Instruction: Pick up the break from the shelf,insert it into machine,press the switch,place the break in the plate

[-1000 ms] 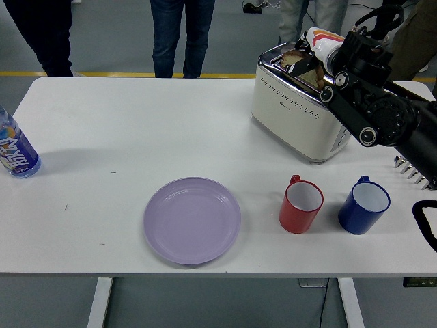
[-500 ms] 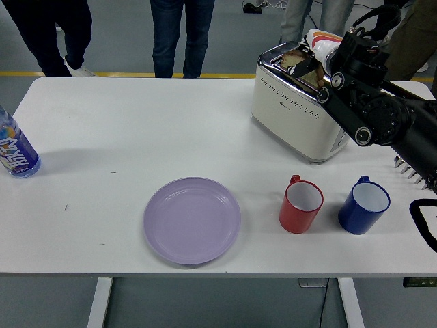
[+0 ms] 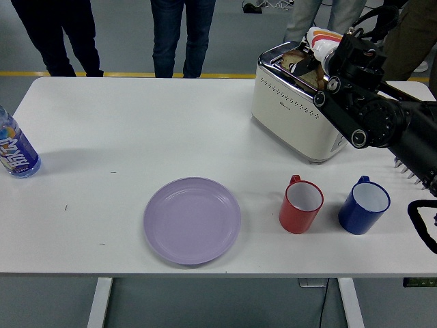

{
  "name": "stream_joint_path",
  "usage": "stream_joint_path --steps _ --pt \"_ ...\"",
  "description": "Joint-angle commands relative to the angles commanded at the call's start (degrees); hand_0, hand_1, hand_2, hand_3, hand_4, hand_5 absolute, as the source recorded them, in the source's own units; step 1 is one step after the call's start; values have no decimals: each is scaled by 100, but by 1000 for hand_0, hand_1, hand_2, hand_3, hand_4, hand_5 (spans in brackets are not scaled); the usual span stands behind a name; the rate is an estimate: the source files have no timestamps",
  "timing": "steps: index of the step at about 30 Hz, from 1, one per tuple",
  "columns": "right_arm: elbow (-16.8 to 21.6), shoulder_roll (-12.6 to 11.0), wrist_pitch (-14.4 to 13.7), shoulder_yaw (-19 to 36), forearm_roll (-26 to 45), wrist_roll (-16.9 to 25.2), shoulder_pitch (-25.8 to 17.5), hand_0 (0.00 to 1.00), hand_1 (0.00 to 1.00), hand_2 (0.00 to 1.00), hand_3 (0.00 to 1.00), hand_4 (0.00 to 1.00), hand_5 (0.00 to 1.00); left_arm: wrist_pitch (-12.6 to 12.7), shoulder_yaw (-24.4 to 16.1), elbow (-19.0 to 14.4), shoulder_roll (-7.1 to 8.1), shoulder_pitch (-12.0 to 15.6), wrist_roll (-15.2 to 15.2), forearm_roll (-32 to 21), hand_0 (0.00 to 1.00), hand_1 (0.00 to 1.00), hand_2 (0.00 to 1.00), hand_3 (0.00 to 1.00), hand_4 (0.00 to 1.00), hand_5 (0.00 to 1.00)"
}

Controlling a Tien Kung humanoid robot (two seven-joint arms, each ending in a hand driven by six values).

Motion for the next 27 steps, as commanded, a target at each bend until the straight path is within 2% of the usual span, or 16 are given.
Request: stream_joint_path --steps 1,6,7,18,27 --pt "-6 2 2 2 -4 0 -1 220 305 493 552 592 103 0 -1 0 0 -1 0 3 634 480 452 539 338 795" --pt "-36 4 -3 -15 -30 17 -7 220 305 493 552 592 103 2 8 0 0 -6 -4 -14 634 480 452 539 338 795" --pt "-34 4 -7 -16 -36 19 -8 185 290 479 533 567 63 2 8 0 0 -6 -4 -14 635 480 452 539 338 795" --pt "-3 -8 -145 -17 -85 73 -11 151 266 463 513 542 49 1 -11 0 -2 13 3 6 634 480 451 539 338 795" --pt "97 -87 -212 61 -88 86 -62 112 237 442 486 560 80 1 -26 0 -3 41 6 31 634 481 451 539 337 793"
